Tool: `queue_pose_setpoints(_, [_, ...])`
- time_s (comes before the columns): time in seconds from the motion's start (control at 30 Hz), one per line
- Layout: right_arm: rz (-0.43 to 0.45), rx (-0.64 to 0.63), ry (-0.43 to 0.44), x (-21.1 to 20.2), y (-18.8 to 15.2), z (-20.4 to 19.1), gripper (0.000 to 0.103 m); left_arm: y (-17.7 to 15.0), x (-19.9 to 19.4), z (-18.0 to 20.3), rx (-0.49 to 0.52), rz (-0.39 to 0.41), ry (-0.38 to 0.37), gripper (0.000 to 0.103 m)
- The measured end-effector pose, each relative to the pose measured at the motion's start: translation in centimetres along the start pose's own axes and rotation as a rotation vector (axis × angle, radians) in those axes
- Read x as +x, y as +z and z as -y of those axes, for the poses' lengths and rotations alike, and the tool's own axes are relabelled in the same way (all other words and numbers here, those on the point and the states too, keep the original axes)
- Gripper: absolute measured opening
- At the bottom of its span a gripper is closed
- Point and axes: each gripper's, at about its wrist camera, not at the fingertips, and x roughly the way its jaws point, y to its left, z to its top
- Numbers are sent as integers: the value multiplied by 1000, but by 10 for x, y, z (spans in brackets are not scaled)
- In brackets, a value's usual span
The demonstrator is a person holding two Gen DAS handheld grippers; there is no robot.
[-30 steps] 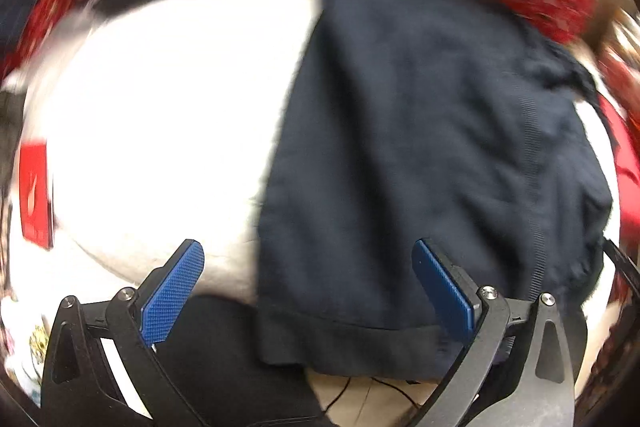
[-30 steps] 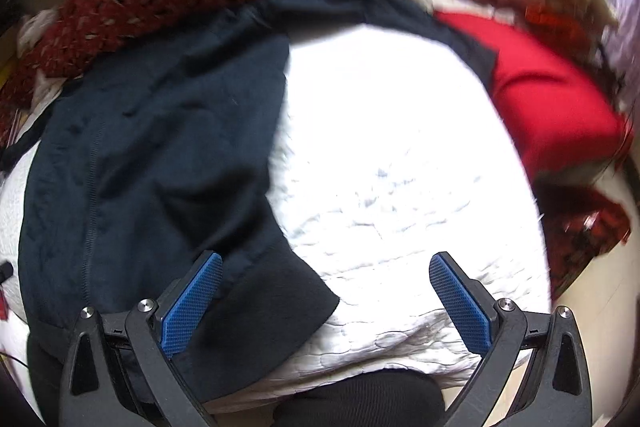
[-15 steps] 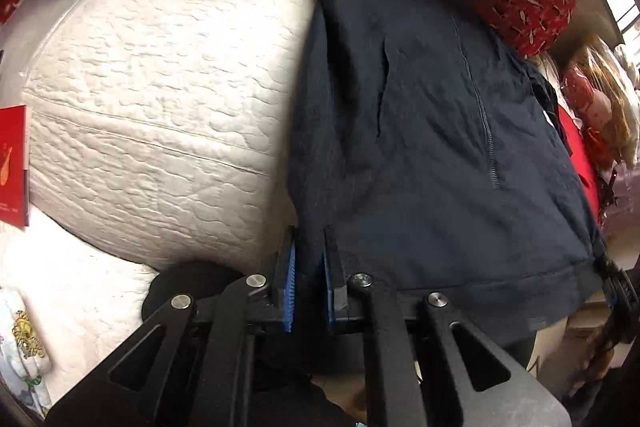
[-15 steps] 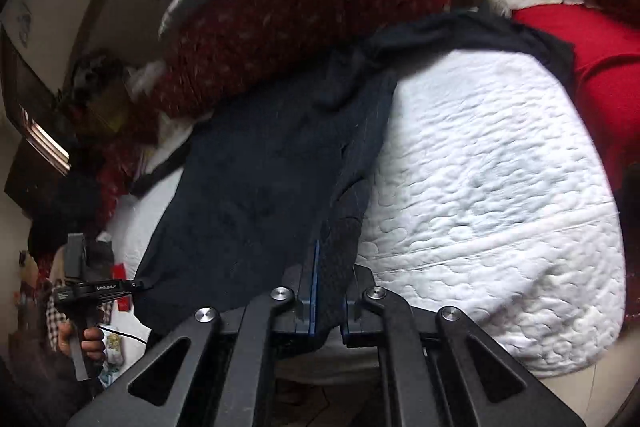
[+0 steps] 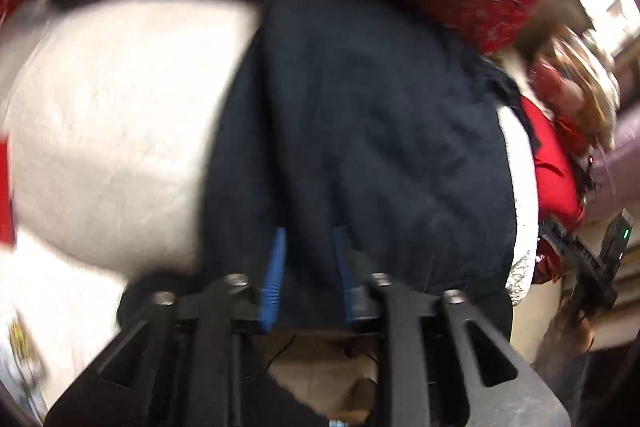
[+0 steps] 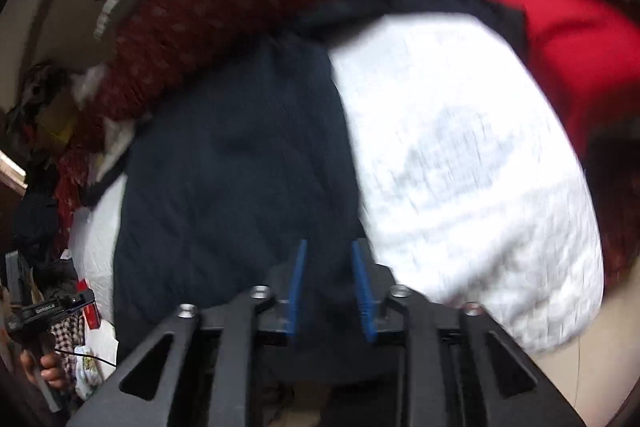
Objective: Fold large clothes
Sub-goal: 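Grasp the jacket sleeve cuff with the right gripper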
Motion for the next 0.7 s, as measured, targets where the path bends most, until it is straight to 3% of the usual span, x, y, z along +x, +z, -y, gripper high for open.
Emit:
queue_pose_setpoints(0.1, [1, -33, 19, 28, 9, -15, 49, 8, 35, 22, 51, 19, 66, 48])
queue_pose_setpoints(0.23, [-188, -78, -84, 114, 8, -7, 40, 10, 101, 34, 66, -108, 129, 48])
queue_pose_setpoints(0.27, [-185, -77, -79, 115, 10, -5, 37, 10, 110, 38, 68, -143, 141, 48])
queue_pose_setpoints(0.33, [-129, -10, 13, 95, 34, 12, 34, 15, 115, 43, 77, -153, 122, 48])
queue_pose_setpoints(0.4, [-12, 132, 41, 68, 71, 53, 44, 22, 111, 48, 95, -127, 118, 48])
queue_pose_setpoints(0.43, [45, 218, 28, 57, 91, 80, 60, 27, 108, 49, 103, -118, 116, 48])
queue_pose_setpoints(0.5, [157, 416, -11, 41, 123, 145, 78, 36, 105, 51, 100, -107, 105, 48])
queue_pose_setpoints(0.63, [201, 795, -19, 54, 156, 268, 79, 42, 104, 43, 67, -117, 75, 48])
queue_pose_setpoints(0.7, [205, 949, 9, 71, 156, 306, 79, 39, 108, 39, 41, -134, 57, 48])
